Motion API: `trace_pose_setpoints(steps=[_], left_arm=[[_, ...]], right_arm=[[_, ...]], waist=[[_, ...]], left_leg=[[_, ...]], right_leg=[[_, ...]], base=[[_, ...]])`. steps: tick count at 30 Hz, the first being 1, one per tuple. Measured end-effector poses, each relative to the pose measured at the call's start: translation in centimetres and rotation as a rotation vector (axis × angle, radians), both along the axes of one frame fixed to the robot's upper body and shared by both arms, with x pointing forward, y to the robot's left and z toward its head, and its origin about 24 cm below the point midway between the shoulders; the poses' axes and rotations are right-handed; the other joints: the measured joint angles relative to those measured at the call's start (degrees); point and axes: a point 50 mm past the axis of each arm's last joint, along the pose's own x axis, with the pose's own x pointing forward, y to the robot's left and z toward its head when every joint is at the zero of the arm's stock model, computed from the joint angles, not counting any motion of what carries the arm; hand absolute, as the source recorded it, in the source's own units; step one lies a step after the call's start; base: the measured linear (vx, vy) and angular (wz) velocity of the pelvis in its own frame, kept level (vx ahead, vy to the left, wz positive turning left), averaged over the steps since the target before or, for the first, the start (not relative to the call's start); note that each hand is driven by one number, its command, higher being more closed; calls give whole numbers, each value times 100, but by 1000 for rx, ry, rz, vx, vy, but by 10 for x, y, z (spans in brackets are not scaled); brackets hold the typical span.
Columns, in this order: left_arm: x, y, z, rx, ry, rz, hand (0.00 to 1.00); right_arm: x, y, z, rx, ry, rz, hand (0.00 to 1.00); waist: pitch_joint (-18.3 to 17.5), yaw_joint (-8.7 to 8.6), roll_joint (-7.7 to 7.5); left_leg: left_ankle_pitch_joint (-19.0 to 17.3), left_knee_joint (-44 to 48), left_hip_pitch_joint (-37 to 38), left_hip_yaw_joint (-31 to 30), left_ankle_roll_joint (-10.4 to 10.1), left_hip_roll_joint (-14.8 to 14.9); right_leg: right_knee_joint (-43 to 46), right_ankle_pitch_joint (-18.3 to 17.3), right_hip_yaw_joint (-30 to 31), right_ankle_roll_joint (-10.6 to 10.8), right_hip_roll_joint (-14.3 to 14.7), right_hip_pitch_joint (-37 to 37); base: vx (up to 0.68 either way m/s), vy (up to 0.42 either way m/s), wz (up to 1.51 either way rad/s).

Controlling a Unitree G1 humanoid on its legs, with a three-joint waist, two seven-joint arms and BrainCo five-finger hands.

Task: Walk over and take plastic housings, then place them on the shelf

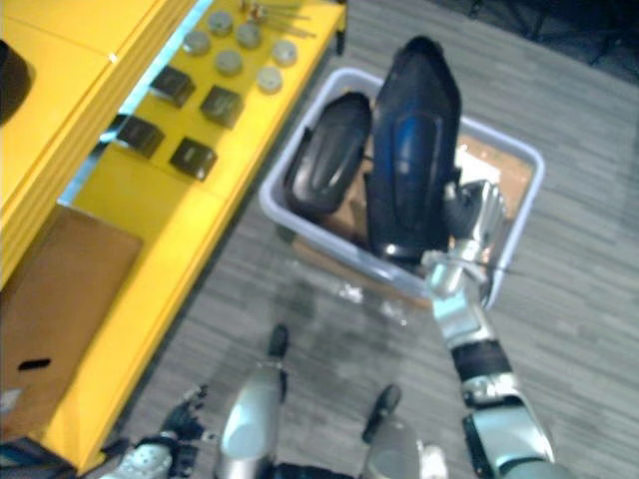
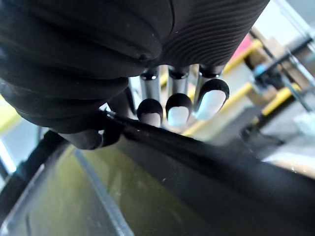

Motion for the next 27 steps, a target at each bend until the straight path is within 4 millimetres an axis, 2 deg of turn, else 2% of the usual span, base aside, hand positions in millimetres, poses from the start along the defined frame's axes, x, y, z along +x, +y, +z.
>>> trace_pose_setpoints(steps=[1,8,10,11,12,13,14,15,16,18,22,27], left_arm=[[-2,0,-1,12,10,-10,0],[-5,7,-2,64,24,-10,0],[31,0,16,-35,-167,69,0],[78,-32,43,-176,-394,90,0],[117,-69,78,-307,-601,57,0],[131,-88,98,-354,-701,30,0],[148,-117,134,-408,-870,-34,0],[155,-138,159,-445,-984,-85,0],[158,-151,176,-459,-1060,-106,0],[160,-161,189,-415,-1144,-96,0],[156,-165,192,-290,-1229,-46,0],[157,-177,198,-295,-1247,-63,0]], right_arm=[[-1,6,-1,1,-11,21,100],[-6,43,-4,11,-65,150,100],[-9,43,-5,7,-73,157,100],[-9,45,-4,6,-78,169,100],[-9,50,-4,8,-83,188,100],[-9,54,-4,10,-85,203,100],[-11,63,-5,11,-94,239,100],[-13,70,-1,8,-114,265,100],[-13,71,4,9,-140,272,100],[-12,71,7,10,-156,266,100],[-12,72,10,8,-166,269,100],[-11,81,12,-6,-175,308,100]], waist=[[-81,-22,-50],[-260,-178,-52],[-316,-172,19],[-347,-163,69],[-381,-173,64],[-409,-201,22],[-474,-346,-84],[-520,-509,-159],[-525,-605,-167],[-527,-660,-163],[-528,-645,-161],[-528,-644,-161]], left_leg=[[-36,0,3,42,-4,18],[-62,14,97,203,-7,63],[-56,2,86,183,-10,64],[-54,4,85,175,-8,52],[-32,-9,78,167,7,40],[-19,-22,73,170,11,36],[22,-70,69,178,15,25],[47,-130,81,198,18,14],[50,-141,85,226,21,14],[58,-161,110,277,19,25],[121,-300,222,349,5,33],[220,-486,340,365,18,12]], right_leg=[[-69,-1,68,3,23,-21],[-72,16,292,30,36,-73],[-71,17,257,29,46,-50],[-65,22,242,36,37,-23],[-72,57,234,38,36,14],[-87,73,239,39,36,4],[-149,116,239,39,34,6],[-216,168,244,46,28,6],[-271,218,256,41,27,7],[-307,246,278,41,31,6],[-329,277,315,28,36,20],[-480,400,309,12,44,114]], base=[[-14,1,-17],[-1,-5,-14],[-1,-13,11],[-21,2,10],[-27,11,4],[0,0,0],[-12,18,-6],[8,23,-9],[22,18,-10],[26,9,-11],[22,-3,-5],[-6,4,0]])
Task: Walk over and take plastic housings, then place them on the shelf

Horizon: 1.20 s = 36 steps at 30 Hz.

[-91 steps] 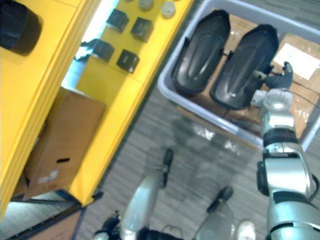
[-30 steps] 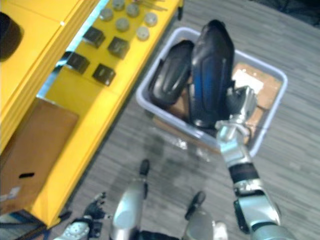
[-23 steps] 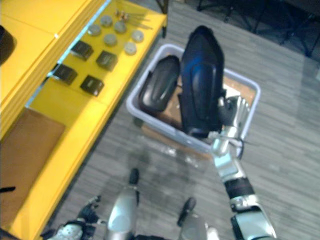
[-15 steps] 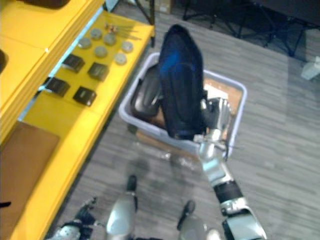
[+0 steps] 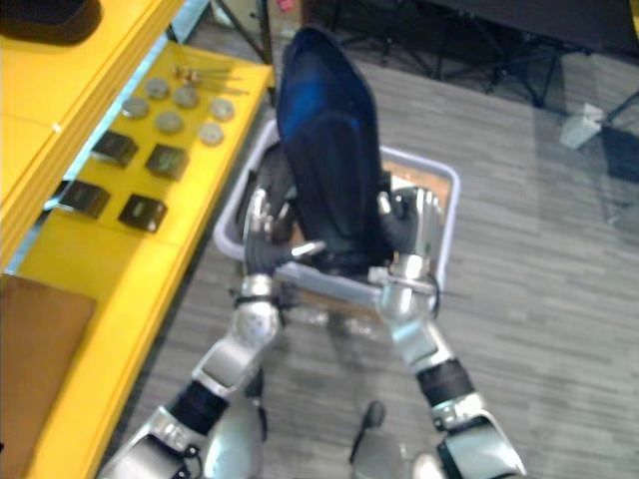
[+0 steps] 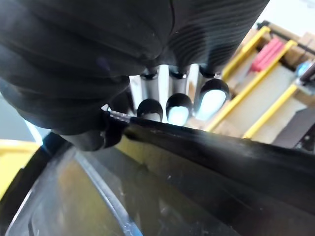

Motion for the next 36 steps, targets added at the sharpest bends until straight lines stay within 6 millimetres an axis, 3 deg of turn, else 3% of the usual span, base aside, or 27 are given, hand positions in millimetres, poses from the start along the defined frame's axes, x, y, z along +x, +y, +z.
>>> trace_pose_setpoints(steps=[11,20,27,33,36], left_arm=[[9,-7,-20,-50,199,-38,0],[14,-16,-39,-208,389,-91,0],[20,-5,-52,-293,458,-50,0],[24,4,-47,-431,433,-46,0],[25,3,-48,-579,459,-123,0]], right_arm=[[-2,10,3,-6,-37,45,100],[-3,29,13,-25,-89,143,100],[-5,36,10,-14,-59,178,100],[-10,34,1,-8,-25,181,100],[-12,33,-4,-4,-11,179,100]], waist=[[0,-73,0],[0,-157,1],[-2,-193,4],[-2,-235,4],[-2,-239,4]], left_leg=[[502,-849,337,9,-14,1],[525,-865,388,46,-21,4],[524,-944,545,134,-23,6],[534,-1010,564,128,-28,3],[539,-1019,566,127,-27,-1]], right_leg=[[-66,22,-45,-3,56,-5],[-66,26,-23,2,55,8],[-68,25,67,4,52,66],[-74,24,57,5,54,67],[-75,25,54,5,53,66]], base=[[-47,0,2],[1,-1,-1],[-10,-2,-6],[0,0,0],[0,0,0]])
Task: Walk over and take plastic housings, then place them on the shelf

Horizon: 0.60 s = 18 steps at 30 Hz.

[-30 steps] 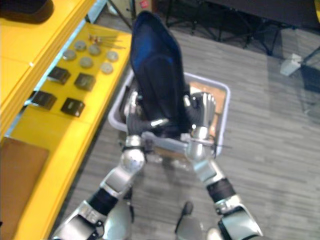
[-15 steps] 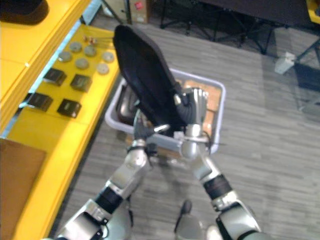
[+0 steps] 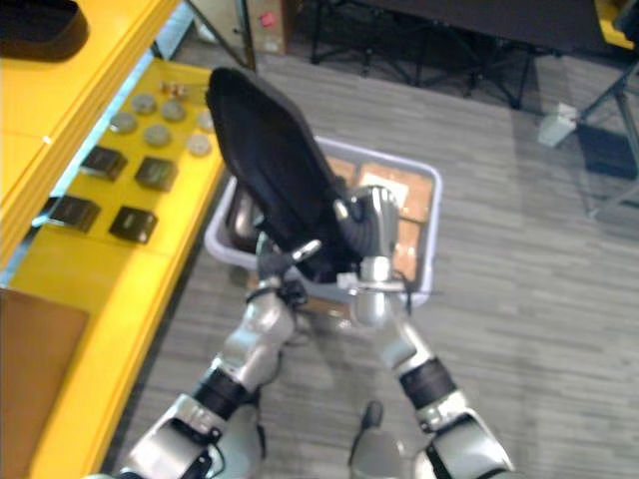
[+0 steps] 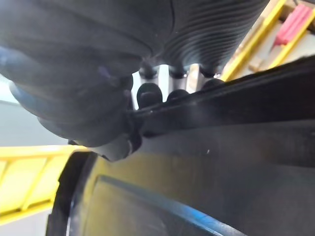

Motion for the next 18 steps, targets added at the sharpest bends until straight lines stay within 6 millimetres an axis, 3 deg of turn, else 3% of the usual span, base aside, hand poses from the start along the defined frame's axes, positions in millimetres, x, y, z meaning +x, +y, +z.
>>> trace_pose_setpoints(steps=[3,4,10,18], left_arm=[[1,-1,0,-160,-15,-44,0],[2,-2,0,-183,-19,-54,100],[3,-5,3,-349,-54,-144,100],[3,-4,5,-354,-105,-171,100]], right_arm=[[-2,-1,-5,2,15,-3,100],[-2,-1,-5,2,17,-3,100],[-2,-5,-4,13,7,-10,100],[-9,-4,-2,26,-24,20,100]], waist=[[0,-12,0],[0,-17,0],[0,-61,0],[-3,-73,6]], left_leg=[[3,1,4,2,-1,-1],[3,0,6,2,-1,-1],[2,-3,23,9,-2,-1],[1,-11,29,22,-2,-4]], right_leg=[[-1,0,1,0,0,2],[-1,0,1,0,-1,3],[-1,0,4,0,-1,13],[-4,-2,12,2,-7,12]], base=[[0,0,0],[0,0,0],[0,0,0],[-8,-1,0]])
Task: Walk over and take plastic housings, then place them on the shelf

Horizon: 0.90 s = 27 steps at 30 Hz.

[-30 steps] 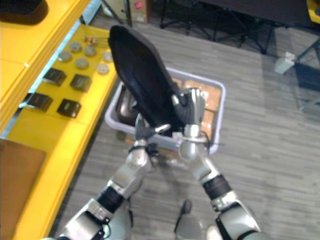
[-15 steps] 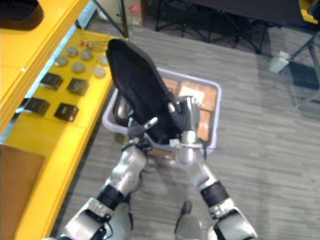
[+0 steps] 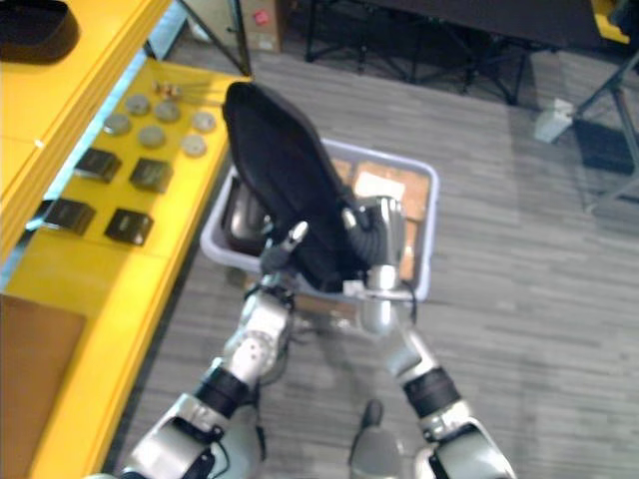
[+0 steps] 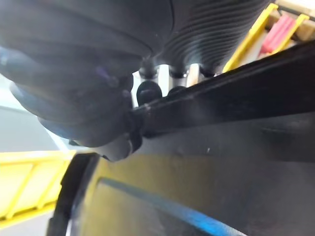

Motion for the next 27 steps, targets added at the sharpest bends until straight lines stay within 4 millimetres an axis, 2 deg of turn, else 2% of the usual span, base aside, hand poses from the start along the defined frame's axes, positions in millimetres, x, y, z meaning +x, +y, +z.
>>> trace_pose_setpoints(steps=[6,7,10,14,16,20,22,25,27], left_arm=[[0,0,0,18,-10,6,100],[0,0,1,28,-16,8,100],[-1,0,1,54,-30,13,100],[-6,-2,-5,140,-36,14,100],[-7,-2,-6,181,-39,25,100],[-12,2,-11,379,-36,96,100],[-20,14,2,472,-101,209,100],[-29,34,26,582,-187,421,100],[-30,47,30,653,-187,540,100]], right_arm=[[-2,0,-1,0,-8,16,100],[-2,0,-1,0,-7,17,0],[-4,2,-1,4,-15,37,0],[-6,-1,-6,32,5,55,0],[-7,-2,-8,36,17,55,0],[-6,-6,-13,107,100,114,0],[-13,-8,-5,344,204,343,0],[-24,-13,4,511,235,595,0],[-30,-18,18,554,178,698,0]], waist=[[-1,-7,3],[-1,-7,3],[-18,-7,33],[-138,13,234],[-170,11,269],[-233,-2,263],[-255,-14,267],[-264,-13,260],[-266,-16,256]], left_leg=[[0,0,1,9,1,-29],[0,0,0,9,1,-32],[-1,-1,0,15,1,-55],[-1,-15,-1,20,3,-82],[-1,-15,4,23,3,-78],[-1,-80,157,54,3,-71],[-1,-90,162,80,3,-71],[-1,-93,181,78,3,-73],[-1,-99,267,73,3,-75]], right_leg=[[-3,0,0,2,-32,0],[-4,1,0,3,-36,0],[-23,12,0,21,-60,9],[-78,33,-1,54,-79,30],[-81,34,-1,53,-76,34],[-106,36,14,55,-70,141],[-105,35,16,55,-67,128],[-99,35,14,55,-67,142],[-99,36,8,55,-67,232]], base=[[0,0,0],[0,0,0],[0,0,0],[0,0,0],[0,0,0],[-3,-1,-3],[-17,-8,-5],[0,0,0],[-28,-9,2]])
